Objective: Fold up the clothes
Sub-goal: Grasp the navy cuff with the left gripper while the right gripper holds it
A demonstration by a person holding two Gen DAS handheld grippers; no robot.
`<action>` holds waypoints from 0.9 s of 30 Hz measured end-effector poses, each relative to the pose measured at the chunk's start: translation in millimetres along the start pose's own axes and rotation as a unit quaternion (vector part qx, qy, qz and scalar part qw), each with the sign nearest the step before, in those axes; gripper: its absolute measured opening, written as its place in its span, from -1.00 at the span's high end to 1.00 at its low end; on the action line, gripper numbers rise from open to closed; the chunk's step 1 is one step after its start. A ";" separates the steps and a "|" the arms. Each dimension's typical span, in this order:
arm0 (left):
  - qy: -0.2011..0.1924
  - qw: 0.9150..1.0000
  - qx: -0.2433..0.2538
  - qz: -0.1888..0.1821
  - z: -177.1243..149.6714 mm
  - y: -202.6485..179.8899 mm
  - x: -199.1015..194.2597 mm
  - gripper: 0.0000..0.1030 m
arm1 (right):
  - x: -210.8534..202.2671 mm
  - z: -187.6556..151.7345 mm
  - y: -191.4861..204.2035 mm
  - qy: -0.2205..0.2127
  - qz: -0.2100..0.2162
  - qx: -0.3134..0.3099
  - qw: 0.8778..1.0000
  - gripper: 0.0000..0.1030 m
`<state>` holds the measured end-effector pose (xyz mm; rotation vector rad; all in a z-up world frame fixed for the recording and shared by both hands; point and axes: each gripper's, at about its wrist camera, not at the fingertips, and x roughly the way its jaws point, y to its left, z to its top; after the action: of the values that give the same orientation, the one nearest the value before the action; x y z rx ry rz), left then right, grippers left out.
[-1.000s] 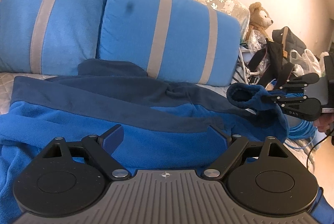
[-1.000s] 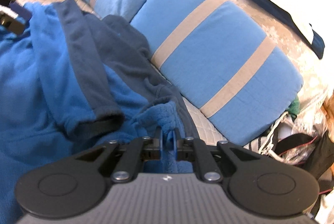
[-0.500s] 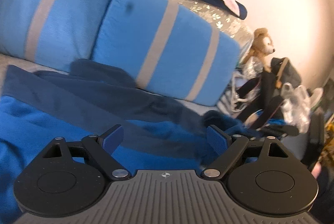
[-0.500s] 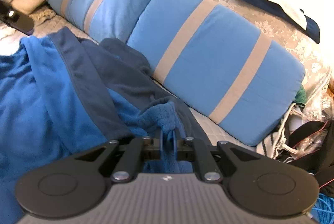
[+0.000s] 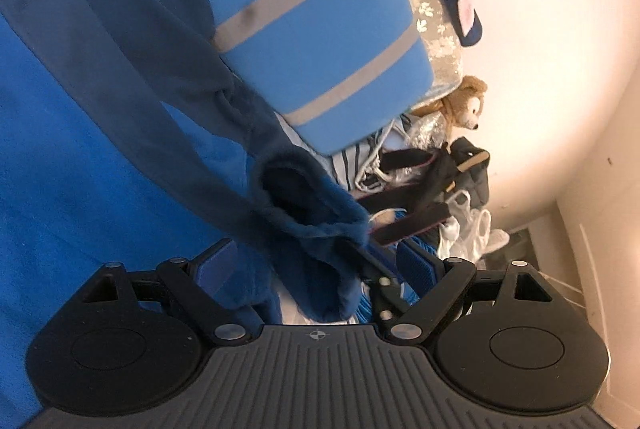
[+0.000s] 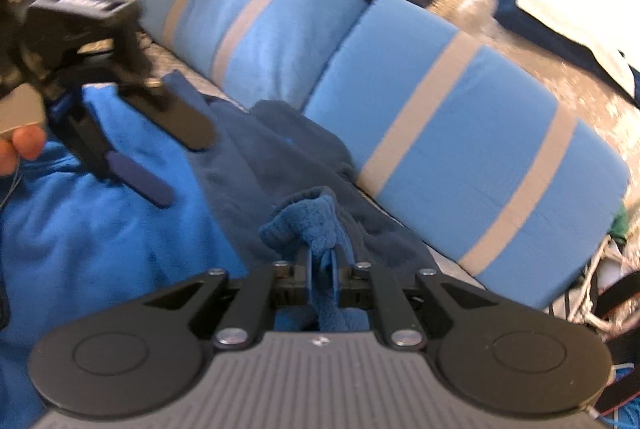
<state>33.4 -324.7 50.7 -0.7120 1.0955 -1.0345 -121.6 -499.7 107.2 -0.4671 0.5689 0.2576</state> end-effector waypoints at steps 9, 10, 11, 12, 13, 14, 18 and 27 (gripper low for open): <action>0.008 0.999 -0.036 -0.006 5.8 6.4 12.8 -0.70 | 4.6 7.0 31.4 -0.013 0.007 -0.028 1.000 0.81; 0.009 0.999 -0.040 -0.007 6.5 7.1 14.2 -0.70 | 5.0 7.5 33.9 -0.014 0.006 -0.032 0.999 0.81; 0.009 0.999 -0.044 -0.008 7.2 7.9 15.7 -0.70 | 5.3 8.1 36.3 -0.015 0.005 -0.036 0.999 0.81; 0.010 0.999 -0.048 -0.008 7.8 8.7 17.1 -0.70 | 5.2 8.6 39.0 -0.017 0.004 -0.040 0.999 0.81; 0.011 0.999 -0.052 -0.009 8.5 9.4 18.6 -0.70 | 4.7 9.0 41.6 -0.020 0.002 -0.045 0.999 0.81; 0.011 0.998 -0.056 -0.010 9.2 10.2 20.0 -0.70 | 3.9 9.2 44.4 -0.022 -0.001 -0.052 0.998 0.81; 0.013 0.997 -0.071 -0.013 11.9 13.3 25.6 -0.68 | -0.2 9.2 56.0 -0.032 -0.013 -0.081 0.996 0.81; 0.001 0.996 -0.084 -0.010 17.2 13.6 19.9 -0.68 | -9.6 7.6 86.0 -0.048 -0.024 -0.160 0.986 0.81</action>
<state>55.9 -338.4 37.3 -0.8579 1.1889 -0.9680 -156.8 -422.7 88.1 -0.7734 0.4210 0.3246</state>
